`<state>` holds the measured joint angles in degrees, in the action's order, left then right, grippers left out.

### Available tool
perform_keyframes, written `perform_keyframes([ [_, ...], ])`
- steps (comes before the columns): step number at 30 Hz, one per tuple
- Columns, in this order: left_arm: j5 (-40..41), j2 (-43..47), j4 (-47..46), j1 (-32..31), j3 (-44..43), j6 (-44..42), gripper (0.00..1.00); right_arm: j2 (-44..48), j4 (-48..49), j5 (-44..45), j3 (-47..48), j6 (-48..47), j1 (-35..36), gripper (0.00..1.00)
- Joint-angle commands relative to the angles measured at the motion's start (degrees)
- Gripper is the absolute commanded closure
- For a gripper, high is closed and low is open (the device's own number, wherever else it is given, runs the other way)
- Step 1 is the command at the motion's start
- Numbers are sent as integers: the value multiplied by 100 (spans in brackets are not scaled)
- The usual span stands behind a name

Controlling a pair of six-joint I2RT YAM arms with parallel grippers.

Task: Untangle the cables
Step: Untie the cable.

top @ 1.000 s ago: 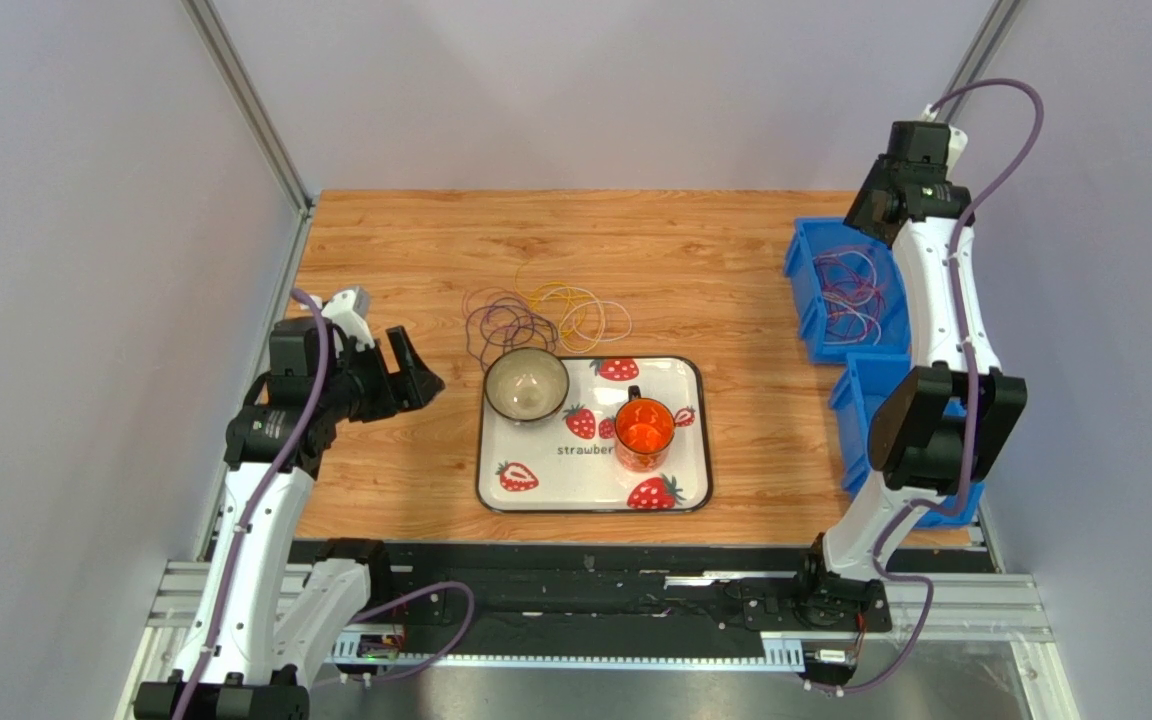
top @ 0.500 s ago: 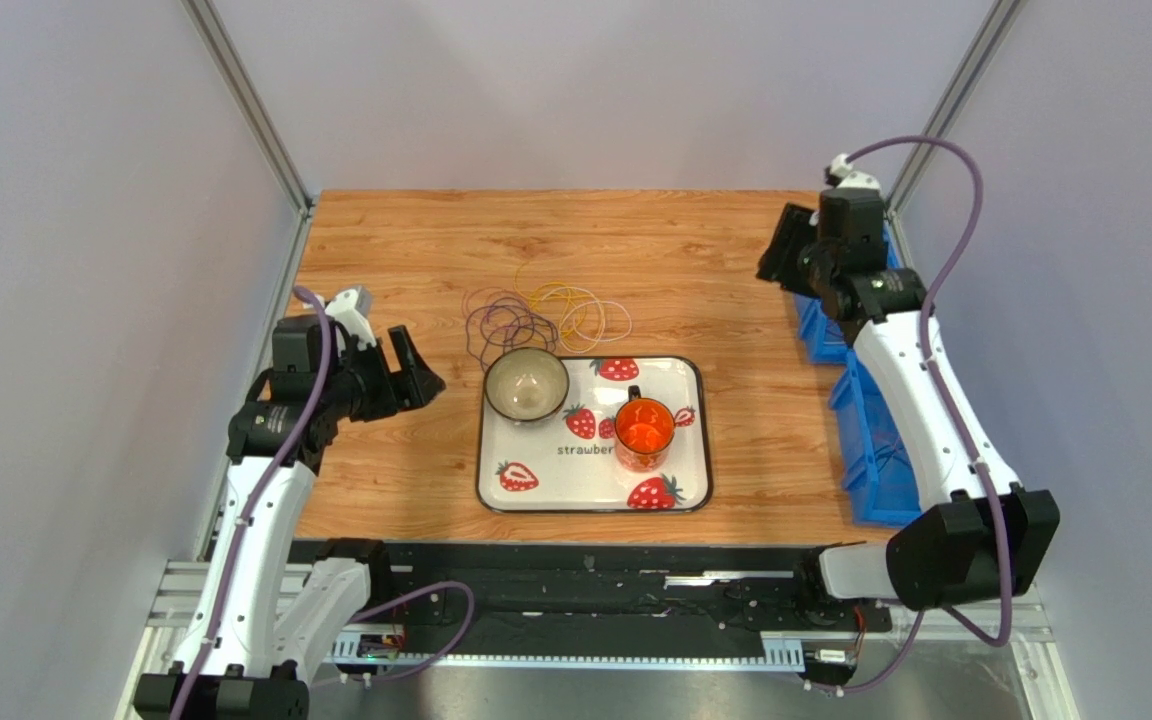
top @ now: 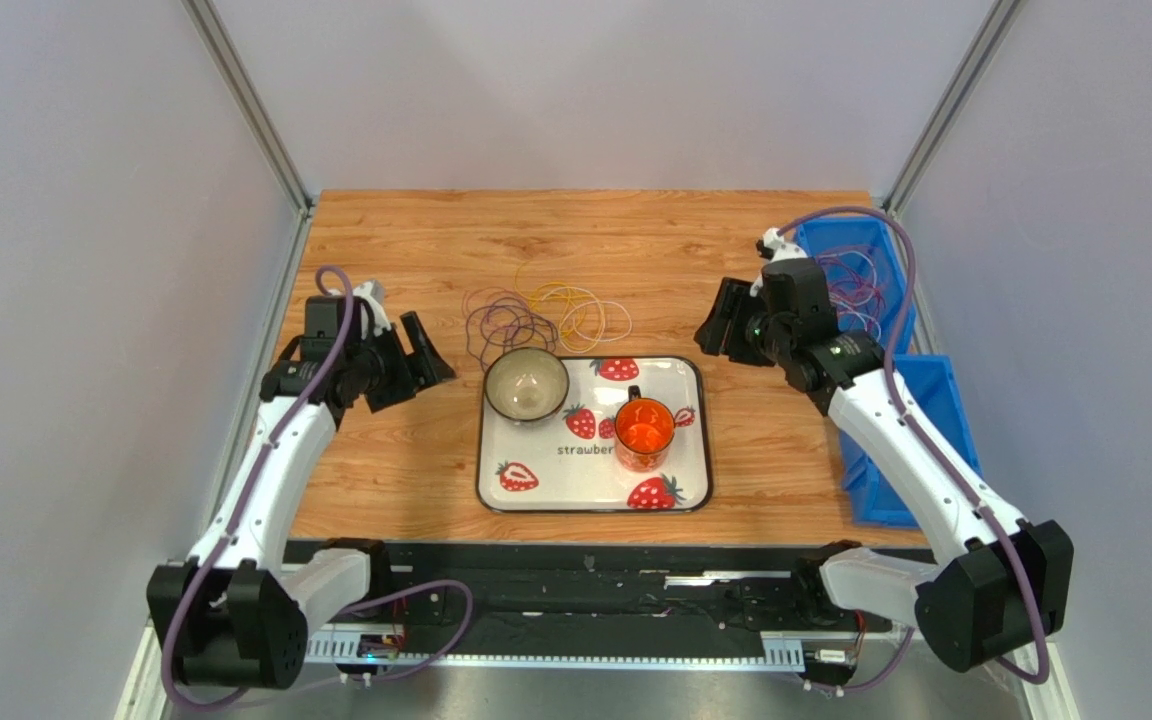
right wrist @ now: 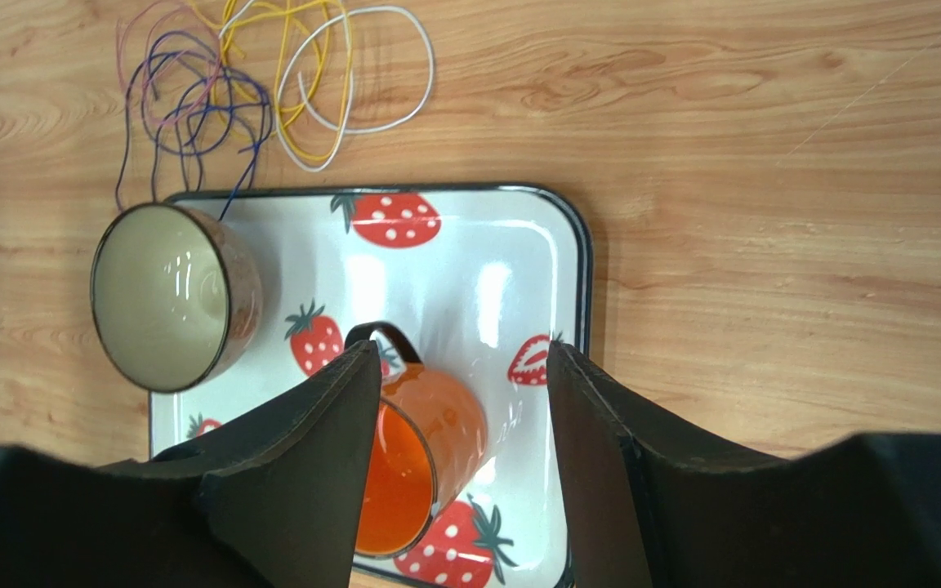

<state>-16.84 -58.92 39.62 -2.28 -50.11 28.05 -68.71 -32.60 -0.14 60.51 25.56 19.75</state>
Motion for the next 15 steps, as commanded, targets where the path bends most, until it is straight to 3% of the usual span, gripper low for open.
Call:
perform_keyframes([
  [1,-74,-540,-1112,-26,150,910,20,480,237,-214,-206,90,55,43],
  [8,602,-1016,-2027,-26,361,1597,20,911,-176,-91,-119,-200,55,43],
  [15,735,-1788,-2756,-26,361,1870,22,1245,-414,14,-153,-333,47,42],
])
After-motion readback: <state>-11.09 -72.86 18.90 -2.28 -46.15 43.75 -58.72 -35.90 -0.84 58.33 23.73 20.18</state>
